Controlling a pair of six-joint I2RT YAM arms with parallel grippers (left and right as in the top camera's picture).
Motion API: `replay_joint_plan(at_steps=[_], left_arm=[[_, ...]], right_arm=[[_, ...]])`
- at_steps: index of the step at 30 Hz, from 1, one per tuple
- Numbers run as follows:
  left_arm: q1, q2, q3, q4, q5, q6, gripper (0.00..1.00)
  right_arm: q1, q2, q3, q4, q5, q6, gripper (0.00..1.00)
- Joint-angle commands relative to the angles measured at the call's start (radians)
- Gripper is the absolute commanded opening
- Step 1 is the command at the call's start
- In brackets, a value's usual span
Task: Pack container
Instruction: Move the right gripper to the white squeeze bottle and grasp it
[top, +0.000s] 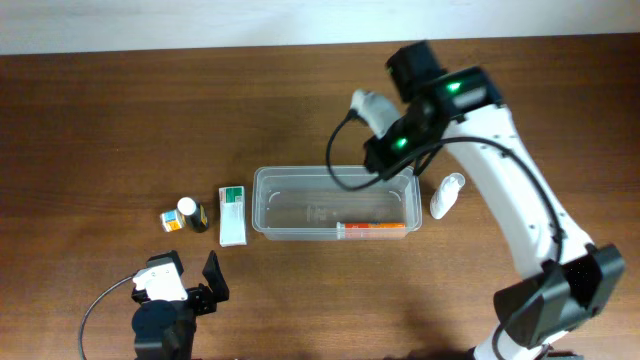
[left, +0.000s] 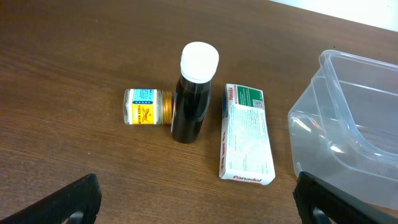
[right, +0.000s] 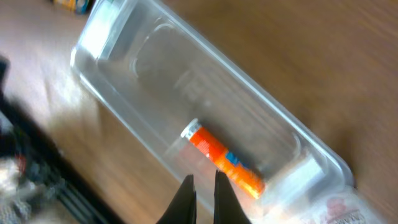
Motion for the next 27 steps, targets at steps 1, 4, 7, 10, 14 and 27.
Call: replay_joint_plan(at_steps=[1, 4, 7, 10, 14, 27], left_arm=[[-0.005, -0.010, -0.005, 0.002, 0.010, -0.002, 1.00], [-0.005, -0.010, -0.005, 0.002, 0.010, -0.002, 1.00], [-0.005, -0.010, -0.005, 0.002, 0.010, -0.002, 1.00], [-0.005, -0.010, -0.005, 0.002, 0.010, -0.002, 1.00], [-0.005, -0.010, -0.005, 0.002, 0.010, -0.002, 1.00], [-0.005, -0.010, -0.005, 0.002, 0.010, -0.002, 1.00]], right_arm=[[-0.071, -0.040, 0.050, -0.019, 0.140, 0.289, 0.04], [-0.118, -0.063, 0.050, -0.046, 0.330, 0.456, 0.48], [-0.142, -0.060, 0.044, -0.082, 0.393, 0.533, 0.49], [-0.156, -0.059, 0.001, -0.083, 0.469, 0.614, 0.49], [-0.184, -0.059, -0.095, -0.053, 0.529, 0.697, 0.52], [-0.256, -0.059, -0.369, 0.135, 0.443, 0.704, 0.43]])
